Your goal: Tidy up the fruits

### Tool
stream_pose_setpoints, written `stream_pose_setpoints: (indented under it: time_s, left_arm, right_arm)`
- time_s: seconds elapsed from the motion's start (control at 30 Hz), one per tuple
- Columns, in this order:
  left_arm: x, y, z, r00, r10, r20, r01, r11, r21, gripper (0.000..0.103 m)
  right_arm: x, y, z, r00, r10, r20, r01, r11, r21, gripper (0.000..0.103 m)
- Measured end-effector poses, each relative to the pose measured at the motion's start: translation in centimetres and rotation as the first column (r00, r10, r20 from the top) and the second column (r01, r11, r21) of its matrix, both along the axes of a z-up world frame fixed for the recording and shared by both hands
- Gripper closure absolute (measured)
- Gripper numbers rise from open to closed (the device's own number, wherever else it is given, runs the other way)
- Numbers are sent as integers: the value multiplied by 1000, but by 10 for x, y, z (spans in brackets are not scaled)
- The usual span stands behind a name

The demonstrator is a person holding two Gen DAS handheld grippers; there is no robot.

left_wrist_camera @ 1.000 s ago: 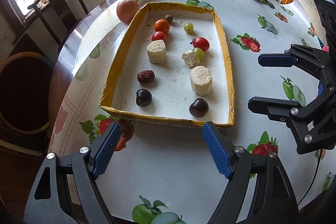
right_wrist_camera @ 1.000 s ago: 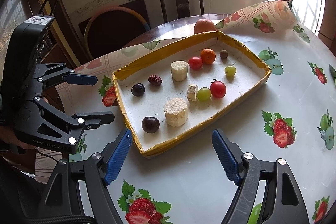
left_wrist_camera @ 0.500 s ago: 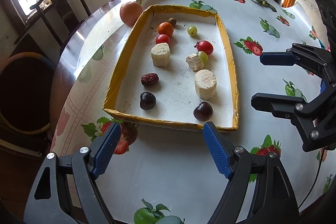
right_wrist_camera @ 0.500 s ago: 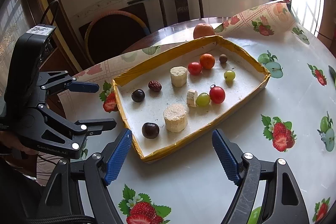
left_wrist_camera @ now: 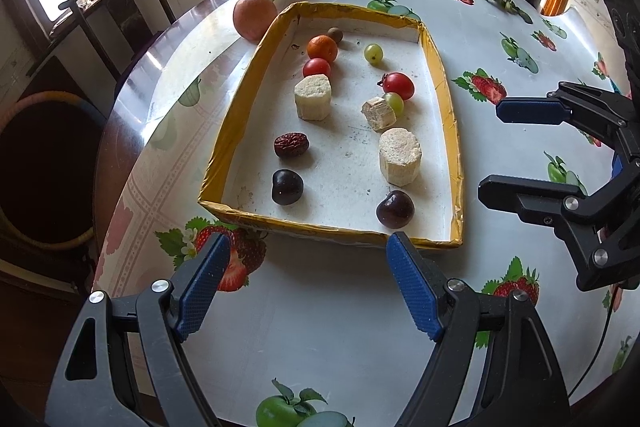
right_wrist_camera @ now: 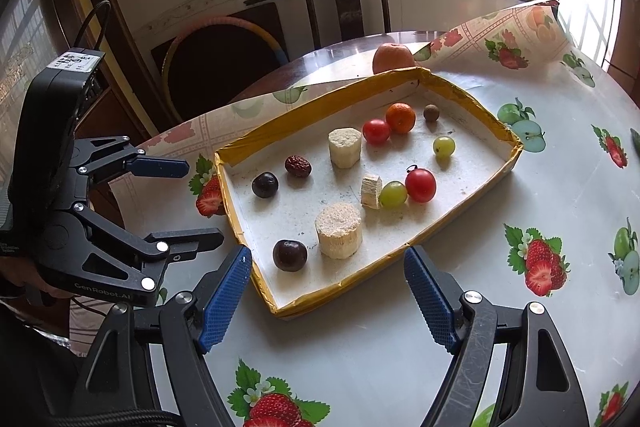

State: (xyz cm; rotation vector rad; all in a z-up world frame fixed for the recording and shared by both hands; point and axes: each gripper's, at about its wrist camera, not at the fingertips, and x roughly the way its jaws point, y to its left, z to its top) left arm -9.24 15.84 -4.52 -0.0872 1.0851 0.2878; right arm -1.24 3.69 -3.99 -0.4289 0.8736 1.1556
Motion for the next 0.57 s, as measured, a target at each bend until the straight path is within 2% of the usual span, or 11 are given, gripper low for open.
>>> stream_pose_setpoints:
  time_s: [0.57]
  left_arm:
    - [4, 0, 3, 1000, 0, -3, 0, 1000, 8, 22]
  right_arm:
    - [3, -1, -3, 1000, -7, -15, 7, 1000, -2, 23]
